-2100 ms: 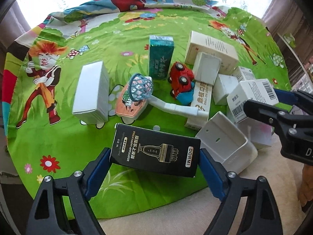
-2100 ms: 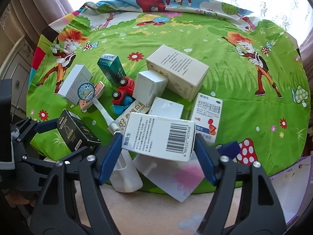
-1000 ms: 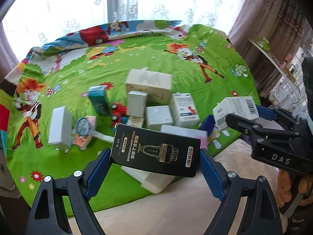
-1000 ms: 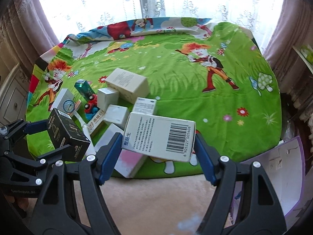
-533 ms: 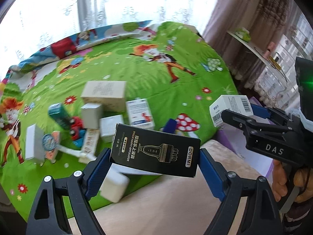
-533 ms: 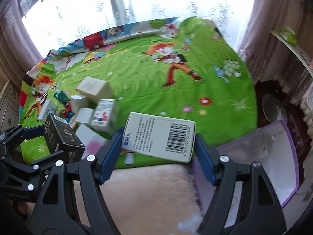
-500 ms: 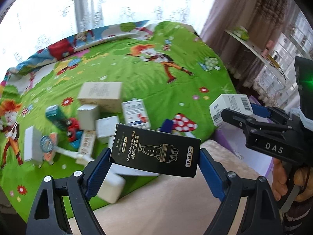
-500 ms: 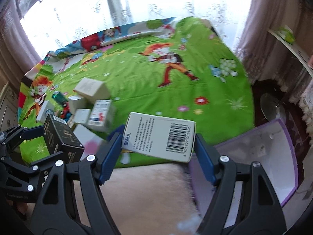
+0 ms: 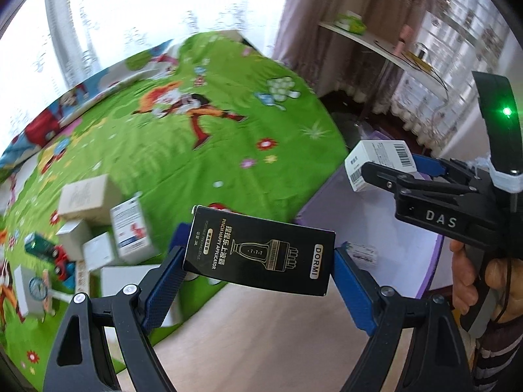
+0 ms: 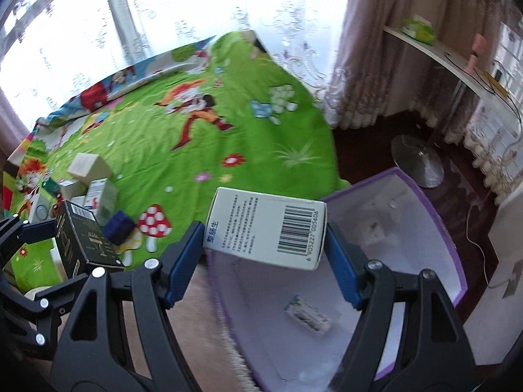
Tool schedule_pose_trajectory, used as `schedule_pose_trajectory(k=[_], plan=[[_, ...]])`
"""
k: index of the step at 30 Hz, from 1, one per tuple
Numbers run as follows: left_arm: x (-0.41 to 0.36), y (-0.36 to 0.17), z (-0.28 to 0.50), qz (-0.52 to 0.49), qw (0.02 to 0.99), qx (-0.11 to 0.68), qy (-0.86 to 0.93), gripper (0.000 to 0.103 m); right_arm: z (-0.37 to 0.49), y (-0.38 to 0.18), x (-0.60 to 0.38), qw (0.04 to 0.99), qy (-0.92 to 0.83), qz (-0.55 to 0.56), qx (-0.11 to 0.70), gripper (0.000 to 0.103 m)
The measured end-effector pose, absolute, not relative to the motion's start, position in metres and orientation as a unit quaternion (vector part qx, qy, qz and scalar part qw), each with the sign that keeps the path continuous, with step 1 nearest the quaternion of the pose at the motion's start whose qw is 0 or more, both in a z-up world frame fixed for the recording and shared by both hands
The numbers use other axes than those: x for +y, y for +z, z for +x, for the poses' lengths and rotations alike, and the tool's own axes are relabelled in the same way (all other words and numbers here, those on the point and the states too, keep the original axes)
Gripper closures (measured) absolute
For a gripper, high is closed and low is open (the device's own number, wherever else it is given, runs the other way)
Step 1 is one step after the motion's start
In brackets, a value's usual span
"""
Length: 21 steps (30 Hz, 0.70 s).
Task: Organize rigid objects
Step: 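Carry both boxes to the purple box and release them inside, then move both grippers back over the pile of boxes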
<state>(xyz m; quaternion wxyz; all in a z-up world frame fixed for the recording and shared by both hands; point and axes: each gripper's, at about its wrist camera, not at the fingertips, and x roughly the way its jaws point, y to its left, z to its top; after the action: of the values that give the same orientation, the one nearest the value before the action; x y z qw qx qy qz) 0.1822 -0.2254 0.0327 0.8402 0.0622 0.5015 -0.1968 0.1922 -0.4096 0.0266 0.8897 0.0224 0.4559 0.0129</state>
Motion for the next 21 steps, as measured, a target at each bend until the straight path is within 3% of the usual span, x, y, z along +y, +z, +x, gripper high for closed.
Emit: schedule_pose_trajectory(k=[16, 21], plan=[[-0.307, 0.029, 0.189, 0.093, 0.821, 0.497, -0.266, 0.013, 0.191, 0.027, -0.476, 0.888, -0.044, 0.074, 0.453, 0.026], [-0.309, 0.027, 0.192, 0.080, 0.821, 0.499, -0.264, 0.006, 0.191, 0.025, -0.486, 0.885, -0.054, 0.093, 0.454, 0.022]])
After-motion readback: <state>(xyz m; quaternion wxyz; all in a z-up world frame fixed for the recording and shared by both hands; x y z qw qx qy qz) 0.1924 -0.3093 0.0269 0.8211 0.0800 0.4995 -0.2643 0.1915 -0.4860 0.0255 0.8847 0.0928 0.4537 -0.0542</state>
